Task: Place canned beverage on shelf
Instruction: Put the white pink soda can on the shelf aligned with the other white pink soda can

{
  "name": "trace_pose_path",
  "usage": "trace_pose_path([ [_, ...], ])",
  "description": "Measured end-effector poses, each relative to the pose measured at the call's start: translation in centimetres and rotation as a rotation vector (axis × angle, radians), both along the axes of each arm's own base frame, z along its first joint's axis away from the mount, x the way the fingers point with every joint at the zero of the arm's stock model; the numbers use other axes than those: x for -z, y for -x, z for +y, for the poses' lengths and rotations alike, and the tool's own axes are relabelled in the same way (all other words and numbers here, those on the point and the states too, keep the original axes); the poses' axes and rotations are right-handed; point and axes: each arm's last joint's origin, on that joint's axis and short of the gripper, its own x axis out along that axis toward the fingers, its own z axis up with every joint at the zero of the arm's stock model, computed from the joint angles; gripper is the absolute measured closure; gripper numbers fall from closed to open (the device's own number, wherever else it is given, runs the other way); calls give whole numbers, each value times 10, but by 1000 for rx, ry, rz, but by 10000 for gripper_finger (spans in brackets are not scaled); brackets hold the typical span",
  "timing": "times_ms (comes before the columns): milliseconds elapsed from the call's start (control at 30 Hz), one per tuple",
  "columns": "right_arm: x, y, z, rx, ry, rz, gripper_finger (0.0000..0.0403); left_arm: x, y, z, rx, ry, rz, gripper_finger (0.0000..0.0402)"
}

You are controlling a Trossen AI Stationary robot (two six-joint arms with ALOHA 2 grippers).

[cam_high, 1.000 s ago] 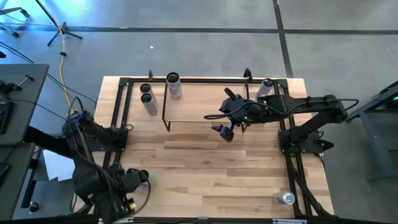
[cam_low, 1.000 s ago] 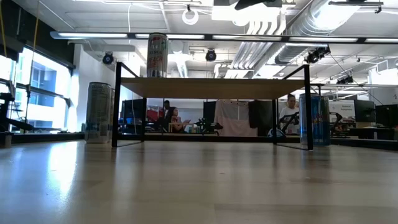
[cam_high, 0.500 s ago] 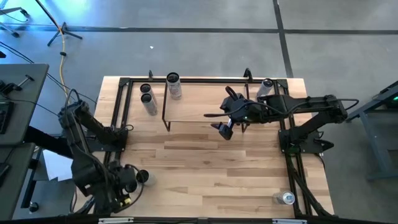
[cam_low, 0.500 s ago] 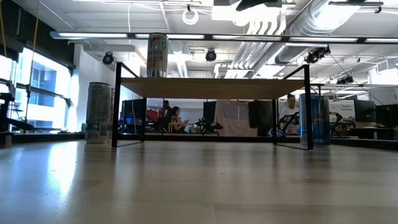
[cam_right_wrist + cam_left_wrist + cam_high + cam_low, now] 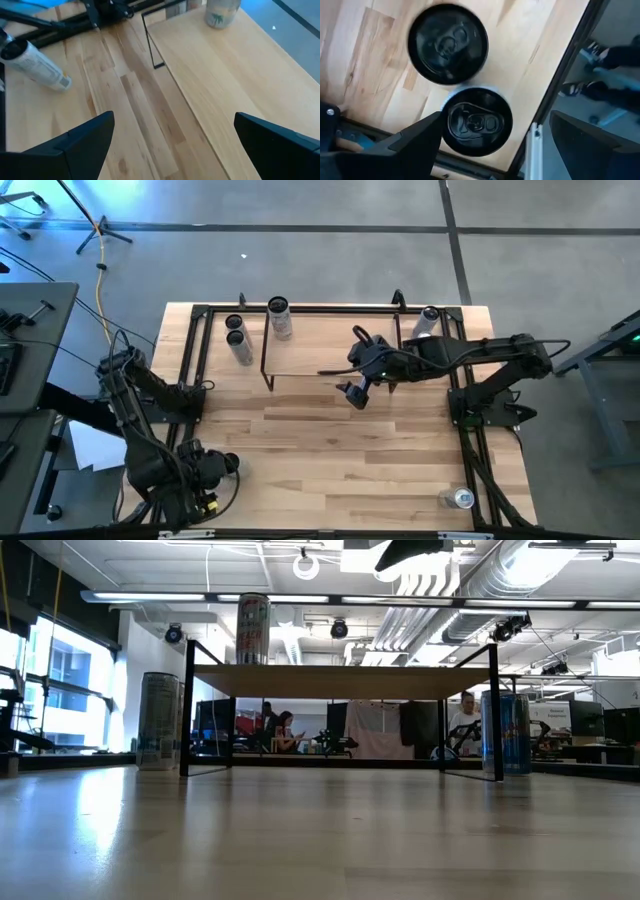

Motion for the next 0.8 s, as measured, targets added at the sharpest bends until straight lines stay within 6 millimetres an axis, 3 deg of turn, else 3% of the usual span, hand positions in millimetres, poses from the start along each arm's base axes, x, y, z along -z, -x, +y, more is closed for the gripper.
trace_pose_path([
  [267,8,-8,9,-53,16,23,5,6,-5,1,-30,-41,23,64],
  [600,8,-8,11,-68,25,24,5,-6,-3,6,-12,-85,46,64],
  [800,8,-8,11,-68,25,24,5,4,3,3,20,-91,67,64],
])
